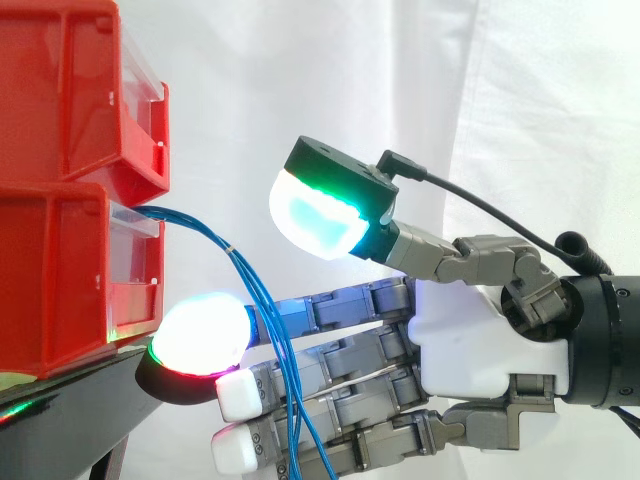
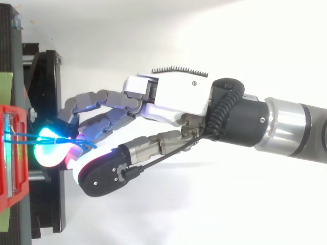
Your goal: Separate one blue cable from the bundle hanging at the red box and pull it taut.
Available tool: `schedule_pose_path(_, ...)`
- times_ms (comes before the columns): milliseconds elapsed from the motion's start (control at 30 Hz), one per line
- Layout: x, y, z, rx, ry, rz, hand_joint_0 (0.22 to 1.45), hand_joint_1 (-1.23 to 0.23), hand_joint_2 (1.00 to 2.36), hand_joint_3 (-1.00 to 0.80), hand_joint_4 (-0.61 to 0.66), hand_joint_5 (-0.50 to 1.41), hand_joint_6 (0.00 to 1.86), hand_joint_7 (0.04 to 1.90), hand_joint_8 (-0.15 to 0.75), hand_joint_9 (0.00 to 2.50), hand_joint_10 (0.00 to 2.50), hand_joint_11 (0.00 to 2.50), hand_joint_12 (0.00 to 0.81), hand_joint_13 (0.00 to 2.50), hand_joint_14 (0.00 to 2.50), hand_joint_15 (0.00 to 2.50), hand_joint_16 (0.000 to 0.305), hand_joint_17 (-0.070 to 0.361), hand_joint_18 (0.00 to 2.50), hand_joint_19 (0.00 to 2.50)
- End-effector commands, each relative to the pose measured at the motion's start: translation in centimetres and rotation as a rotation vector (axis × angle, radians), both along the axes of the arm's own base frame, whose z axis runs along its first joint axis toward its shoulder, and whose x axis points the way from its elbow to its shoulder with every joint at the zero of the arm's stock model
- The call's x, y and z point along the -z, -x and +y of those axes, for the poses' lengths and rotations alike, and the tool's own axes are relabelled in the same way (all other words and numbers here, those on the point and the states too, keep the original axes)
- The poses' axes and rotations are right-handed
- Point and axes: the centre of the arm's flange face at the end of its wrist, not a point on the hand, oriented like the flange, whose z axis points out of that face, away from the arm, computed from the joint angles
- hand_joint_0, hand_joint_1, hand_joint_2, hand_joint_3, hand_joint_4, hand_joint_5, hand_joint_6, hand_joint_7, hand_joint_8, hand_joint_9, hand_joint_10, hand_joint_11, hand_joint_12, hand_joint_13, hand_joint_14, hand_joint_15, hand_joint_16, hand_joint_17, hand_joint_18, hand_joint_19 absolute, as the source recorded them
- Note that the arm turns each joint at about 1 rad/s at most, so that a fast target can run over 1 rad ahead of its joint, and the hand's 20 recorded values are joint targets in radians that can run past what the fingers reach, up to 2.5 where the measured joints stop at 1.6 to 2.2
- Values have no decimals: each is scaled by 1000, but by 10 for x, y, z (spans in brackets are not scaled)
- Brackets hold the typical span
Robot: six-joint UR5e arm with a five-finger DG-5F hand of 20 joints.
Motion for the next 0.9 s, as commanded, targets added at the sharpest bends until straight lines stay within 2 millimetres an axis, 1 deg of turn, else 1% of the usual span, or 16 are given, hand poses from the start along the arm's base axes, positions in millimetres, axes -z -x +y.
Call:
schedule_pose_path(0, 1, 1, -1, -9, -6, 10, 572, -622, 1008, -401, 186, -175, 503, 919, 243, 801, 16, 573, 269, 738, 12, 330, 23, 51, 495, 176)
schedule_pose_path(67, 0, 1, -2, -15, -8, 7, 573, -623, 1008, -399, 186, -171, 503, 939, 244, 802, 14, 570, 268, 741, 12, 328, 23, 51, 502, 175)
schedule_pose_path(267, 0, 0, 4, -98, -13, 9, 577, -626, 1008, -395, 190, -165, 503, 965, 245, 808, 15, 572, 267, 749, 12, 337, 22, 50, 510, 184)
schedule_pose_path(400, -9, 2, -2, -100, -21, 5, 577, -627, 1009, -394, 192, -162, 503, 969, 245, 813, 14, 569, 268, 758, 13, 339, 22, 50, 514, 190)
schedule_pose_path(467, -11, 3, -4, -95, -20, 8, 577, -628, 1009, -390, 193, -160, 503, 977, 243, 812, 16, 567, 268, 758, 13, 342, 22, 50, 514, 190)
schedule_pose_path(500, -19, 5, -7, -94, -17, 10, 577, -628, 1009, -392, 191, -160, 503, 981, 245, 812, 16, 568, 268, 758, 13, 342, 22, 50, 515, 191)
schedule_pose_path(567, -26, 7, -8, -93, -14, 12, 578, -629, 1009, -392, 192, -159, 503, 982, 244, 814, 15, 576, 270, 761, 13, 346, 22, 50, 515, 196)
schedule_pose_path(733, -30, 11, -12, -89, -9, 34, 578, -629, 1009, -390, 192, -156, 503, 985, 246, 815, 16, 570, 270, 763, 13, 350, 22, 50, 517, 200)
schedule_pose_path(867, -29, 12, -20, -79, -1, 38, 578, -630, 1009, -389, 192, -156, 503, 989, 247, 816, 15, 576, 271, 765, 14, 350, 22, 51, 522, 208)
